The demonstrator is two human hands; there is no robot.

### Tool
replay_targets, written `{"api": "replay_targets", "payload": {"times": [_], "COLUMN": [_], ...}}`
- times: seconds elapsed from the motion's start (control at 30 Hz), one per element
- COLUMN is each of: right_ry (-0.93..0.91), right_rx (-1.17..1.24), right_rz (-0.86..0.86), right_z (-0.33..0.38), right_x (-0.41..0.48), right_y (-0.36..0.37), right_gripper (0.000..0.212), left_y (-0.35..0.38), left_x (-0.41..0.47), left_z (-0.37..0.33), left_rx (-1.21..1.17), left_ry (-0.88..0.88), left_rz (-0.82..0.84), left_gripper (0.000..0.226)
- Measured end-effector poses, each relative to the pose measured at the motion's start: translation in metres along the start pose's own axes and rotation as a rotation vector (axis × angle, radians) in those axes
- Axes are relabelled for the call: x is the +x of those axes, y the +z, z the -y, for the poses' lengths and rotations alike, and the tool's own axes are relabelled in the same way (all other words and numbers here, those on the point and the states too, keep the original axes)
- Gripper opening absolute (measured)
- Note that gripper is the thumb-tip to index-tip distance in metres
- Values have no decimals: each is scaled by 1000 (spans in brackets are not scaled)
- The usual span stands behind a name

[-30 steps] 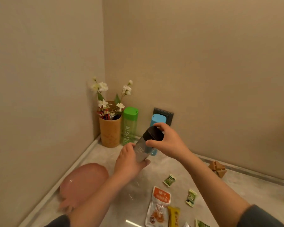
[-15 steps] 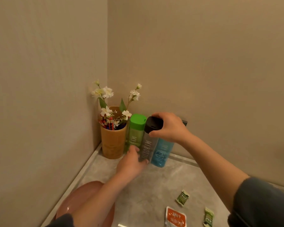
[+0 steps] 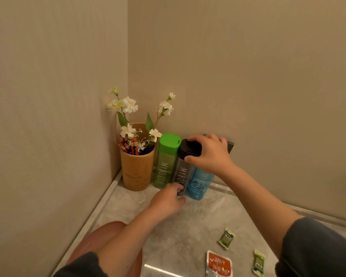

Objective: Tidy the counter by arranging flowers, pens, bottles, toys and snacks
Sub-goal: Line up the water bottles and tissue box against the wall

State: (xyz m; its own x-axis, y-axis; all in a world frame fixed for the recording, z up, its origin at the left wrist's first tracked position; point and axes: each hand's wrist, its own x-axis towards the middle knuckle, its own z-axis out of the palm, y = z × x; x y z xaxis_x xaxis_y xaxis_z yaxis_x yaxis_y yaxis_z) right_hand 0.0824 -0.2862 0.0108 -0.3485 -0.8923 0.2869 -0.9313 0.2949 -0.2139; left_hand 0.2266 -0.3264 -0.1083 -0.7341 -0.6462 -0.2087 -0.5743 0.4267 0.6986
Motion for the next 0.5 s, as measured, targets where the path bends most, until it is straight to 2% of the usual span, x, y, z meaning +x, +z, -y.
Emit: {"api": "replay_targets", "payload": {"times": [0.33, 0.4, 0.5], "right_ry": [-66, -43, 141], "right_rx": [-41, 61, 421], "right_rz": [-48, -188, -554], "right_z": [2, 0, -6], "right_x": [-5, -13, -37], "right_y": [0, 0, 7], "right_gripper": [58, 53, 37], "left_y": [1, 2, 3], "left_x": [9, 9, 9], "left_z": [-5, -4, -2], "left_rx": [31, 33, 26], "left_ry": [-20, -16, -9], "left_rz": [-20, -22, -31], "left_gripper": [49, 48, 48]}}
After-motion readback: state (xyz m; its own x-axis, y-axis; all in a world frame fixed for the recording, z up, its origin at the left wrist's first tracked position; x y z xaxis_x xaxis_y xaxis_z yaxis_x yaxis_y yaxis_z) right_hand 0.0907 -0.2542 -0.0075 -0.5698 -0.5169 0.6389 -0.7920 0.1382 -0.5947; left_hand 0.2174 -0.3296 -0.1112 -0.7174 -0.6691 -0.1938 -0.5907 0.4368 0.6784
